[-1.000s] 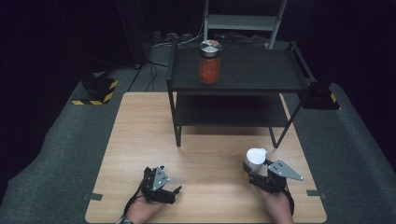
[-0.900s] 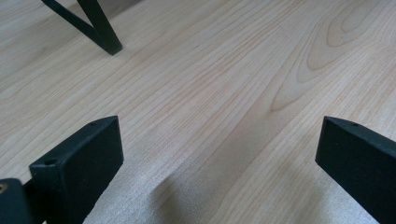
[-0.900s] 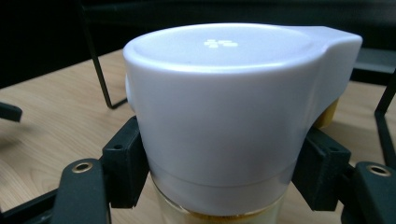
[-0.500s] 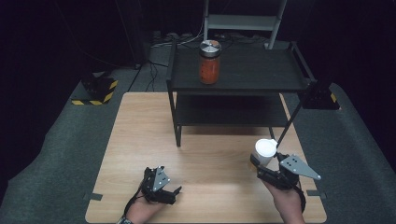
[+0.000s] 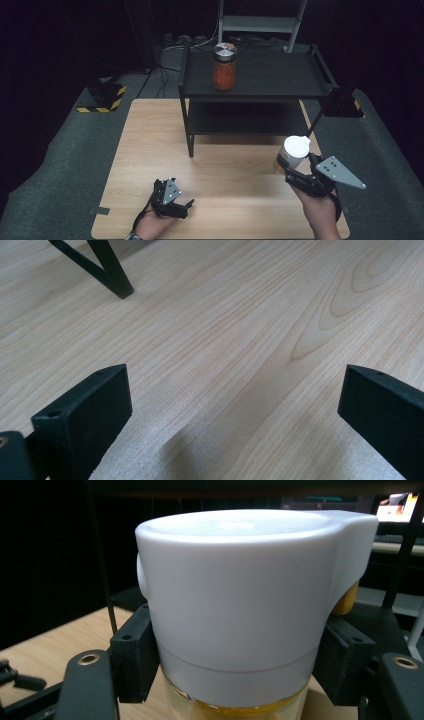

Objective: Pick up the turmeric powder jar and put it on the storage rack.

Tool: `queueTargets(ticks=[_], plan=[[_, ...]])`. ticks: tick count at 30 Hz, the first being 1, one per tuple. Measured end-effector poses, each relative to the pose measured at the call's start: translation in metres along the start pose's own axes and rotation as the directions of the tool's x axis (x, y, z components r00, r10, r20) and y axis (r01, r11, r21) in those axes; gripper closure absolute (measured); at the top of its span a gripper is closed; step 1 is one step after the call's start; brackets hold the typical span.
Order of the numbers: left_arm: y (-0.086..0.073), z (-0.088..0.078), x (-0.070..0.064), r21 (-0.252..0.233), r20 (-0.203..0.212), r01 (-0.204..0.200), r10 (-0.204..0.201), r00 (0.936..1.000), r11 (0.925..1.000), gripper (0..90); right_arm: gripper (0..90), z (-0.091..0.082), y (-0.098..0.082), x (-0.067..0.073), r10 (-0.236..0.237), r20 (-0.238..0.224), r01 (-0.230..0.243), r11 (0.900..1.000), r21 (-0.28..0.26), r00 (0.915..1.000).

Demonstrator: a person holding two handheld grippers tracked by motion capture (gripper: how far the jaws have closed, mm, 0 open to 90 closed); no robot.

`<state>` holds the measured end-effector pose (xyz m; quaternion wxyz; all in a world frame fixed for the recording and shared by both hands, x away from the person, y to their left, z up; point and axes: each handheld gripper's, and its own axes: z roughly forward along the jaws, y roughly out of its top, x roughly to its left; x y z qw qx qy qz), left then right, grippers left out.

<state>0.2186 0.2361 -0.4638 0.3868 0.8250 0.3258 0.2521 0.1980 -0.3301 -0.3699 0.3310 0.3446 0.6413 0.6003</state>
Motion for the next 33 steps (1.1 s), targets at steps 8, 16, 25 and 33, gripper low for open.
queueTargets(ticks=[8, 16, 25, 33], plan=[[0.000, 0.000, 0.001, -0.002, 0.005, 0.003, -0.003, 1.0000, 1.0000, 1.2, 29.9, 0.002, 0.029, 0.000, -0.020, -0.004, 0.020, 0.999, -0.028, 0.9998], [-0.001, -0.001, 0.003, -0.004, 0.013, 0.001, -0.001, 0.9999, 1.0000, 1.1, 29.8, 0.008, 0.047, 0.001, -0.017, -0.006, 0.017, 0.998, -0.052, 0.9998], [-0.002, -0.001, 0.005, -0.009, 0.027, 0.004, -0.003, 0.9996, 1.0000, 1.1, 29.8, 0.016, 0.066, 0.001, -0.016, 0.004, 0.016, 0.998, -0.068, 0.9999], [-0.003, -0.001, 0.008, -0.014, 0.043, 0.012, -0.012, 0.9990, 0.9998, 1.1, 29.9, 0.029, 0.086, 0.002, -0.038, 0.011, 0.039, 0.996, -0.077, 0.9992]])
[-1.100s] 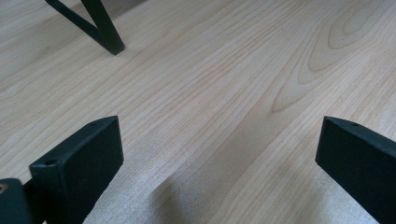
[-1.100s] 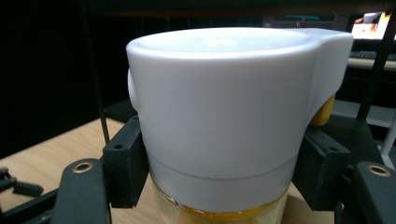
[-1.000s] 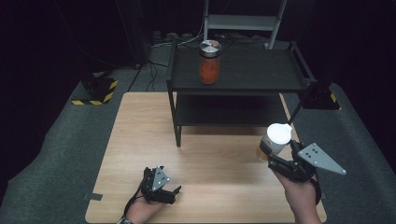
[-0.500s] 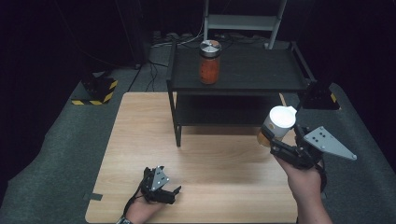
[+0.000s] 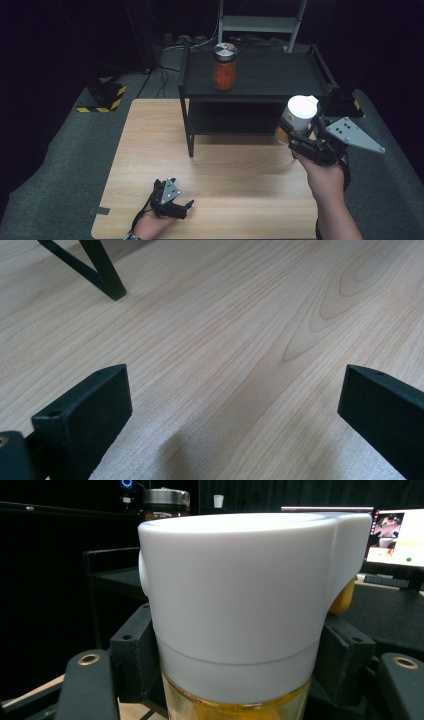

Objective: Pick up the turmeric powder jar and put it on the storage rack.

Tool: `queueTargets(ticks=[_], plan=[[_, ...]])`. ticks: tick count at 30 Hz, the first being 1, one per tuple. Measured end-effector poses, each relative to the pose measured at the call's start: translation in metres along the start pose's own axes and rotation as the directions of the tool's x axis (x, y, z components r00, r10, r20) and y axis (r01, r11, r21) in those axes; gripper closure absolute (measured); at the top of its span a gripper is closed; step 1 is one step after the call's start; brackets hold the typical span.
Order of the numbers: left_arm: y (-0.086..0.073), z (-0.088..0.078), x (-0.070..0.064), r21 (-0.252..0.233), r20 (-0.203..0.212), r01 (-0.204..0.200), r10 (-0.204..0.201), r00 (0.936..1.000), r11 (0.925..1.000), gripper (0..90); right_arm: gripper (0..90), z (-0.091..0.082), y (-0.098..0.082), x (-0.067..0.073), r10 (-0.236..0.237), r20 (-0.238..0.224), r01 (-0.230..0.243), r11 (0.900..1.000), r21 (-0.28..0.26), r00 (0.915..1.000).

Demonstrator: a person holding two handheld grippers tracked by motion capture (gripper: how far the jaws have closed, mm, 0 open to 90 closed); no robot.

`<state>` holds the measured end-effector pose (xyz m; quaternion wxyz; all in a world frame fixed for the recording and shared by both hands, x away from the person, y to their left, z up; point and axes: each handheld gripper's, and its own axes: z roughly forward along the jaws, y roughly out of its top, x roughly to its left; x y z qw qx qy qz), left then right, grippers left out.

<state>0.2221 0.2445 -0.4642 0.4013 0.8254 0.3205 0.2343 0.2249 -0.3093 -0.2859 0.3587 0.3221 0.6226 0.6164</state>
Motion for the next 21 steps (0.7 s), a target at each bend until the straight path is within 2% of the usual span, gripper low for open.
queueTargets(ticks=[6, 12, 21], plan=[[0.001, 0.000, -0.001, 0.005, 0.003, -0.014, 0.014, 0.9999, 0.9999, 1.2, 29.9, 0.011, 0.010, 0.001, -0.006, 0.001, 0.006, 1.000, -0.009, 1.0000], [0.002, 0.001, 0.001, 0.009, 0.006, -0.007, 0.007, 1.0000, 0.9999, 1.1, 29.9, 0.020, 0.020, 0.002, -0.013, 0.007, 0.013, 1.000, -0.012, 0.9999], [0.003, 0.001, -0.001, 0.017, 0.005, -0.019, 0.019, 0.9998, 0.9997, 1.2, 29.8, 0.035, 0.036, 0.001, -0.027, 0.022, 0.027, 0.999, -0.022, 0.9994]])
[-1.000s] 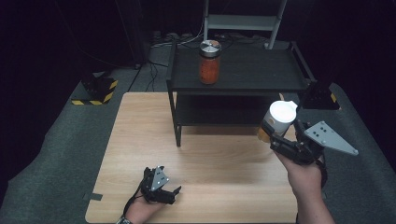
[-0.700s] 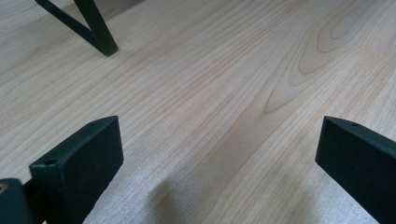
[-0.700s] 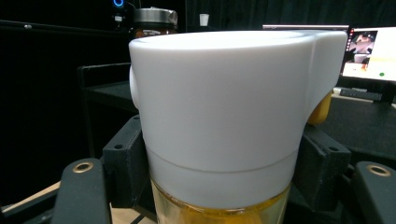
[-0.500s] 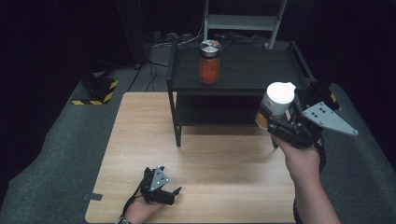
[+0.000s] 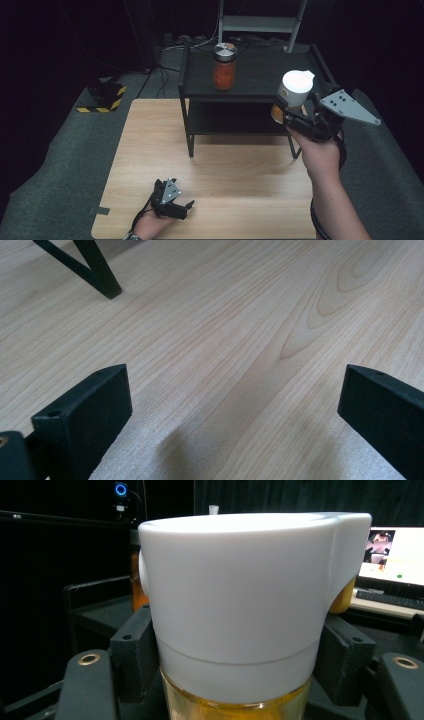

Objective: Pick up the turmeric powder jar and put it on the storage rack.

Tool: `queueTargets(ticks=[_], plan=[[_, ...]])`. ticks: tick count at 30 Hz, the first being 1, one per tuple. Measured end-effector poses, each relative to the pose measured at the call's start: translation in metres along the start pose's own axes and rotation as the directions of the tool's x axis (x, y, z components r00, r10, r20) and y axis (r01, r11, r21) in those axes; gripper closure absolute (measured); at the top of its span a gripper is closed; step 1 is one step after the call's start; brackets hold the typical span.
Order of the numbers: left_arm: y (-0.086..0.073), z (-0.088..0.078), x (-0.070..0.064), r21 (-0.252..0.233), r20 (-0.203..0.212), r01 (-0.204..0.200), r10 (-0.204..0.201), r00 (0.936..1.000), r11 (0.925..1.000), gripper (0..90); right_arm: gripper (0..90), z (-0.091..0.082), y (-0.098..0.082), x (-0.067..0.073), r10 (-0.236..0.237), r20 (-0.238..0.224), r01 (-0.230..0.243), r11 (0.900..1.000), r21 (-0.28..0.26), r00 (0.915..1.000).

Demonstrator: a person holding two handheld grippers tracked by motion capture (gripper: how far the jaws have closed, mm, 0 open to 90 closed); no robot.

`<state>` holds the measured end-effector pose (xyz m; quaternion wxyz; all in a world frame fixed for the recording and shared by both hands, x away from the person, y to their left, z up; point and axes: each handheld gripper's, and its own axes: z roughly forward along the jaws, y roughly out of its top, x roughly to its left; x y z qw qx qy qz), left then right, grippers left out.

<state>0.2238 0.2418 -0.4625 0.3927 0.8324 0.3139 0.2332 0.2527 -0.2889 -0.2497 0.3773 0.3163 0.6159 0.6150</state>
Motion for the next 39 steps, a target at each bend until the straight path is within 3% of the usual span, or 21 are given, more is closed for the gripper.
queueTargets(ticks=[18, 25, 39], plan=[[-0.001, 0.000, 0.002, -0.004, 0.017, -0.003, 0.003, 0.9998, 1.0000, 1.1, 29.8, 0.045, 0.026, -0.003, 0.025, 0.033, -0.025, 1.000, -0.010, 0.9991], [-0.001, 0.000, 0.004, -0.006, 0.023, 0.003, -0.002, 0.9997, 1.0000, 1.2, 29.8, 0.061, 0.028, -0.001, 0.016, 0.042, -0.016, 1.000, -0.007, 0.9990], [-0.002, -0.001, 0.006, -0.010, 0.035, 0.007, -0.007, 0.9994, 0.9999, 1.2, 29.8, 0.096, 0.026, -0.006, 0.050, 0.055, -0.051, 0.998, 0.021, 0.9972]])
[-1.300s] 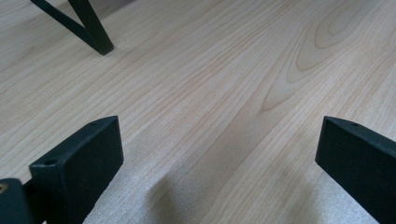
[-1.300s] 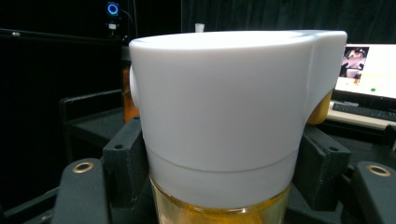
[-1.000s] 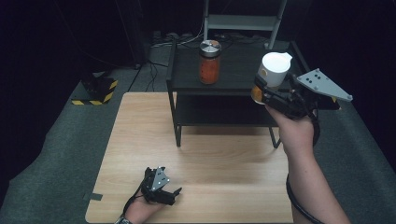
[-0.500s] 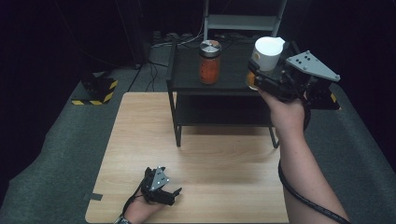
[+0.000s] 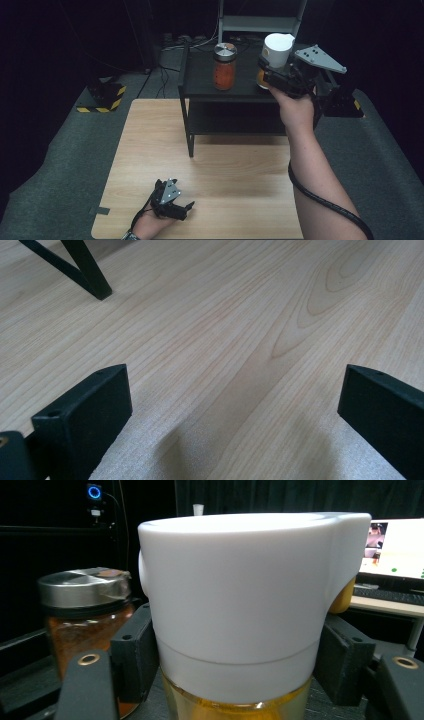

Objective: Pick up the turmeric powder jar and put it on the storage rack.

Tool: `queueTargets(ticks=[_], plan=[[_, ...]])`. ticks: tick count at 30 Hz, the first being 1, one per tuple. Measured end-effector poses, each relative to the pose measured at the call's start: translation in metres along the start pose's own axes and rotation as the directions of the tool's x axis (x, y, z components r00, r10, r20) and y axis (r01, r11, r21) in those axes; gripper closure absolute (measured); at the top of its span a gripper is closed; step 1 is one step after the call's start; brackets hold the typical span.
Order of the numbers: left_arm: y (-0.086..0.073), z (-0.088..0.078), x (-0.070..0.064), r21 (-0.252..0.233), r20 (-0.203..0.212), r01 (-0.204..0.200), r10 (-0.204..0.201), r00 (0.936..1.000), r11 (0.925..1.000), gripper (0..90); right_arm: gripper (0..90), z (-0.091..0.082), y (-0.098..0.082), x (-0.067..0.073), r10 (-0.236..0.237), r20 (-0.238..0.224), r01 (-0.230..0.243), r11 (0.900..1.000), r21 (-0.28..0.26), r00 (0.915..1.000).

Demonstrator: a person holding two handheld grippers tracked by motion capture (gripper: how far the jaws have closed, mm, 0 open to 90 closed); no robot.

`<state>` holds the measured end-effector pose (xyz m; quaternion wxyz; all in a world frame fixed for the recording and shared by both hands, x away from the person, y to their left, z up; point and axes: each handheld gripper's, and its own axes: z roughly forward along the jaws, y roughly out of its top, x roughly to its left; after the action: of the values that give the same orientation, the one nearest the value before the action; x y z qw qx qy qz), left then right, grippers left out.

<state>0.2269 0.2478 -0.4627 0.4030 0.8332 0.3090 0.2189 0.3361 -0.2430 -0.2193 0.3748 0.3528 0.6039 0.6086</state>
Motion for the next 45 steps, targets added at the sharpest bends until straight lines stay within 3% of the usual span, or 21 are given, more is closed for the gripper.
queueTargets(ticks=[18, 45], plan=[[0.000, 0.000, 0.000, 0.000, 0.002, -0.006, 0.006, 1.0000, 1.0000, 1.2, 29.7, 0.019, 0.001, -0.003, 0.019, 0.019, -0.020, 0.999, 0.033, 0.9996], [-0.001, -0.001, 0.002, -0.005, 0.008, 0.002, -0.002, 1.0000, 1.0000, 1.2, 28.3, 0.024, 0.002, -0.009, 0.052, 0.006, -0.052, 0.997, 0.049, 0.9986]])
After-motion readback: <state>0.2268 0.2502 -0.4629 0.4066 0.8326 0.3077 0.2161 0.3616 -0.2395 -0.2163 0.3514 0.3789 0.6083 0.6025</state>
